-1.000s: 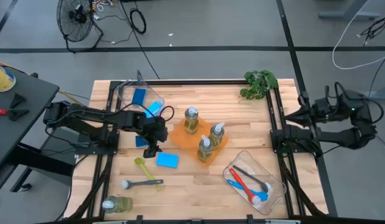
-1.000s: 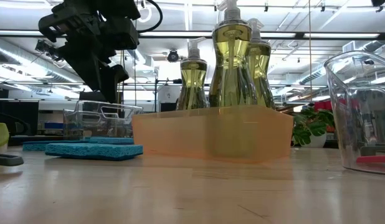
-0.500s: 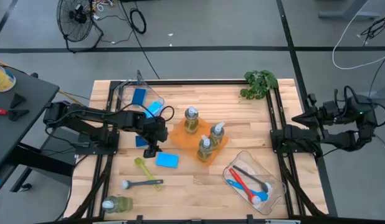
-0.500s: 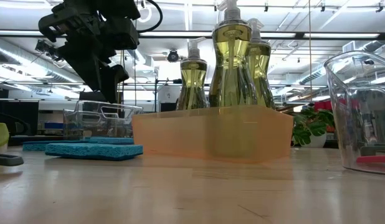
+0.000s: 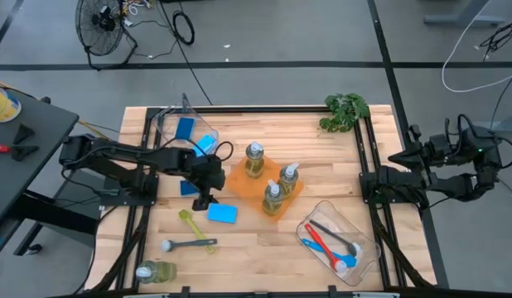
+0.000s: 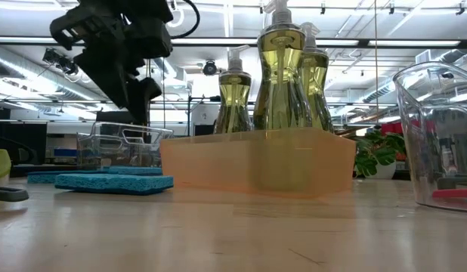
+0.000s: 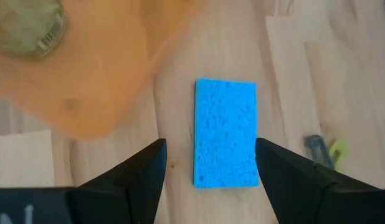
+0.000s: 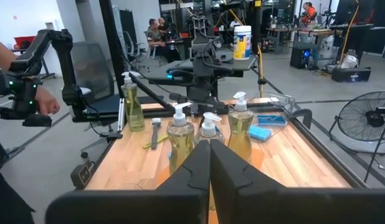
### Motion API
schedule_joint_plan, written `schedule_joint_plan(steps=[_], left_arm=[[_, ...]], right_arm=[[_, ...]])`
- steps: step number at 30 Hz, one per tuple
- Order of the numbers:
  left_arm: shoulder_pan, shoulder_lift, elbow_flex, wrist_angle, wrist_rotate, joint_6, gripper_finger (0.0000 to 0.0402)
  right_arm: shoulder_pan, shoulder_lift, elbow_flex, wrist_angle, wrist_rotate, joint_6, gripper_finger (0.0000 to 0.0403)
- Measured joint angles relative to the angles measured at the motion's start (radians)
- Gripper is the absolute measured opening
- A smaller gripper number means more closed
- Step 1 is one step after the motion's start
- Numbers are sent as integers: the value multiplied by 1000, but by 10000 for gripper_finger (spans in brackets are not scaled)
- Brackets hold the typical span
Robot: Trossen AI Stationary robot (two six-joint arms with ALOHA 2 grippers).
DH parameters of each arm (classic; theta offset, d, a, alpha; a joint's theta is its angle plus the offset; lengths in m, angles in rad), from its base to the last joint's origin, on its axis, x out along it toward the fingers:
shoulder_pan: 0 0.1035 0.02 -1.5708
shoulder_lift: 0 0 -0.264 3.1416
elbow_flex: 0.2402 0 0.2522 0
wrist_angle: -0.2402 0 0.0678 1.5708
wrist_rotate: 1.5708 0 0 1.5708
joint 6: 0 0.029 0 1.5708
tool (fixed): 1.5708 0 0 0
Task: Pick & Place Kitchen Sink Supplies
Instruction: Put the blue sponge into the top transparent bin
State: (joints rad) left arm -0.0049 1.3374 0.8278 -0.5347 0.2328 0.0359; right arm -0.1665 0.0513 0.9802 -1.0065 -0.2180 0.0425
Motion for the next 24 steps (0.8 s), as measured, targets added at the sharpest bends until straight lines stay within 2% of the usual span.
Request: schedule_joint_plan(steps=[4,14,24], left_arm=[[-15,29,-1,-32,0,51,248],[-91,156,-1,-41,-4,62,248],[-106,288,-1,-35,-16,-44,248]], right_arm=[[0,0,0,0,0,0,13],[0,0,0,1,0,0,13],[0,0,0,2,0,0,13]])
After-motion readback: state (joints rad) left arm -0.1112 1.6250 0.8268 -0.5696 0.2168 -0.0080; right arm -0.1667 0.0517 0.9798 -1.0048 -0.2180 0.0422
